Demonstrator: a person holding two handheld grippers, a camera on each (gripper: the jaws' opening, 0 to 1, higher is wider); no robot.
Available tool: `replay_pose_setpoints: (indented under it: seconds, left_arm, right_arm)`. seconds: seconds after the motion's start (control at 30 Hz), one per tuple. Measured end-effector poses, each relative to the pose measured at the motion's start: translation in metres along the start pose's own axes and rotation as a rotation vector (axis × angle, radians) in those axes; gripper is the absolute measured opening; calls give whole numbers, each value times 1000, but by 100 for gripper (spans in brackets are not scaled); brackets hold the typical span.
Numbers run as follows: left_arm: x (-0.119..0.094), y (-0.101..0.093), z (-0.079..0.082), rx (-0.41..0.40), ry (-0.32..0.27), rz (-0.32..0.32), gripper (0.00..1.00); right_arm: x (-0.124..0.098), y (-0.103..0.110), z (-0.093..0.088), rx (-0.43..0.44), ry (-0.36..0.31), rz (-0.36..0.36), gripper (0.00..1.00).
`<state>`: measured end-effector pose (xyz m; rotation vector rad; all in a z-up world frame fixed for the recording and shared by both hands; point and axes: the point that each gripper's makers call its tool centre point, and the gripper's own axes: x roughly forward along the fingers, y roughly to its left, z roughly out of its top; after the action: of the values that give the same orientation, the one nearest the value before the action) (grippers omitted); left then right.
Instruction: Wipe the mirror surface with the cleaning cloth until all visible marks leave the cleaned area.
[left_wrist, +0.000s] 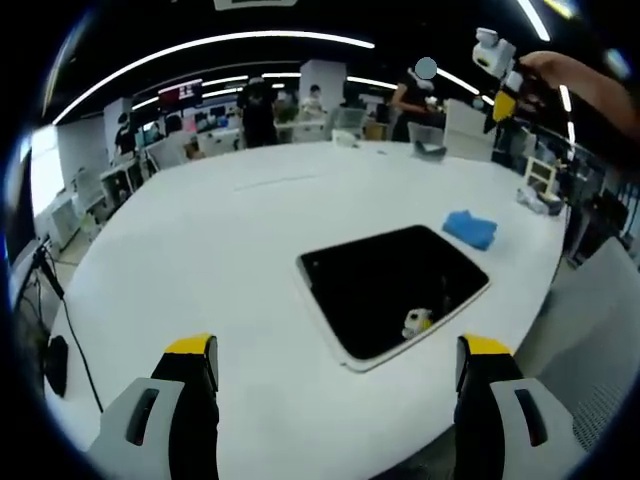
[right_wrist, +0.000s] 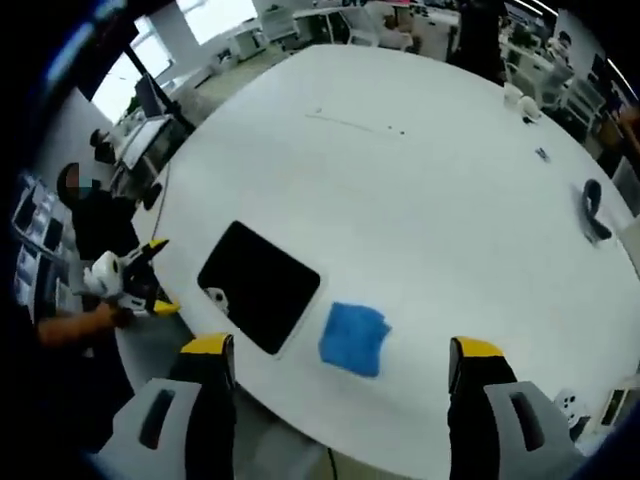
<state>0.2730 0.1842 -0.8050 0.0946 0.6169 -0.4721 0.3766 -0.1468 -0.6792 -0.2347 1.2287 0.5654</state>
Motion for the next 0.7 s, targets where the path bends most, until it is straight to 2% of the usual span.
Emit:
replay_pose_setpoints:
  seconds: [0.1,0.4,0.53,0.7]
  left_arm:
    - [0,0,1,3,-2,1,99]
    - [0,1,0,-1,-5,3,99]
    - [0,3,0,-7,-4,8,99]
    - [0,4,-1,-10,-2,12,99]
  right_arm:
    - [7,-5,-2,9,-1,-5,79]
    - [46,-20,-20,138,18,17,69]
    - [61,-19,-22,173,15,49,59]
    - [77,-15,-27,201,29,75,52]
